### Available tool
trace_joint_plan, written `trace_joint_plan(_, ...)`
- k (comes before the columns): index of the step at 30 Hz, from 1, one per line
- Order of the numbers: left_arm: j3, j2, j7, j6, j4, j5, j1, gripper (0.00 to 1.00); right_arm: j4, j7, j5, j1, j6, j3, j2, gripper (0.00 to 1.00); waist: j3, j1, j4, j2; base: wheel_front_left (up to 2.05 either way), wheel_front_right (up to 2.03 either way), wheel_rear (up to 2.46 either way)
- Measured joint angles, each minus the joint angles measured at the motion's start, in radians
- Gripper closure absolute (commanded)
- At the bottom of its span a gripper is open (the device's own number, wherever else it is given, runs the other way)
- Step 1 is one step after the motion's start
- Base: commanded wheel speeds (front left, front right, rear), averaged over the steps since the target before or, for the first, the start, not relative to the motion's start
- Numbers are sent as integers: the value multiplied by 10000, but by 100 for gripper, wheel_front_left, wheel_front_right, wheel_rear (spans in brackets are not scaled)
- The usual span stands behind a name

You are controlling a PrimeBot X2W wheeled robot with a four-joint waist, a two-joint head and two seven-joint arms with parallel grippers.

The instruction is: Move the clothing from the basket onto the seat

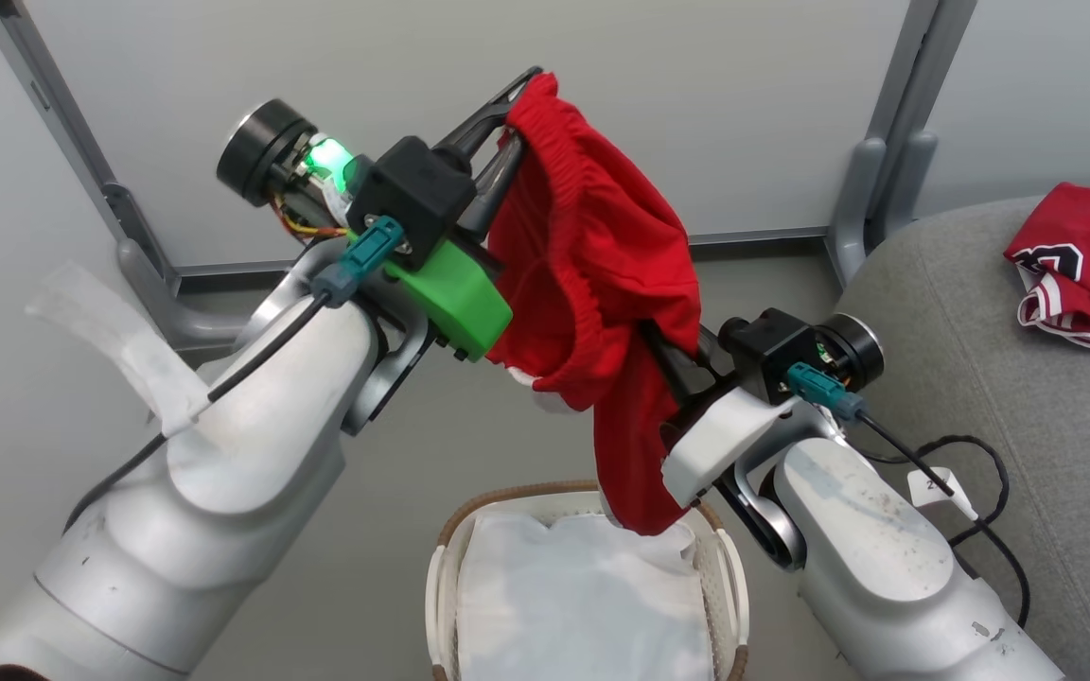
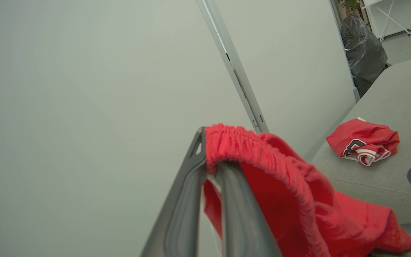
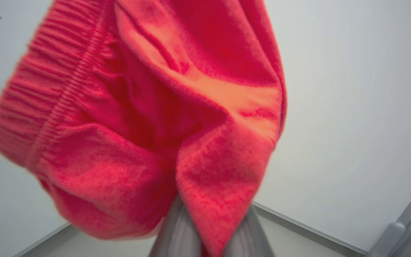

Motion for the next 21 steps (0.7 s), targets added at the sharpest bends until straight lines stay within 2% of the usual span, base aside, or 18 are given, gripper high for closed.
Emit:
trace_joint_plan(1,31,40,-36,10,84,-52,119,56,-15,0,-12,0,0,-13,-2,100,15,0,-15,0,0,0,0)
trace_joint_plan(2,73,79,-132,63,173,-153,295,18,-35,0,-13,0,0,-31,0,100,34,0,-34,0,0,0,0)
trace_joint_plan(3,109,109,-221,104,272,-240,481,0,-50,0,-23,0,0,-65,0,100,51,0,-55,0,0,0,0)
trace_joint_plan(13,504,230,-1062,543,794,-936,2327,0,-236,0,-387,2,0,-863,-2,100,228,0,-237,0,0,0,0)
trace_joint_plan(21,594,-21,-1235,694,920,-1152,3978,0,-305,0,-780,76,0,-1563,-2,100,336,0,-439,0,0,0,0)
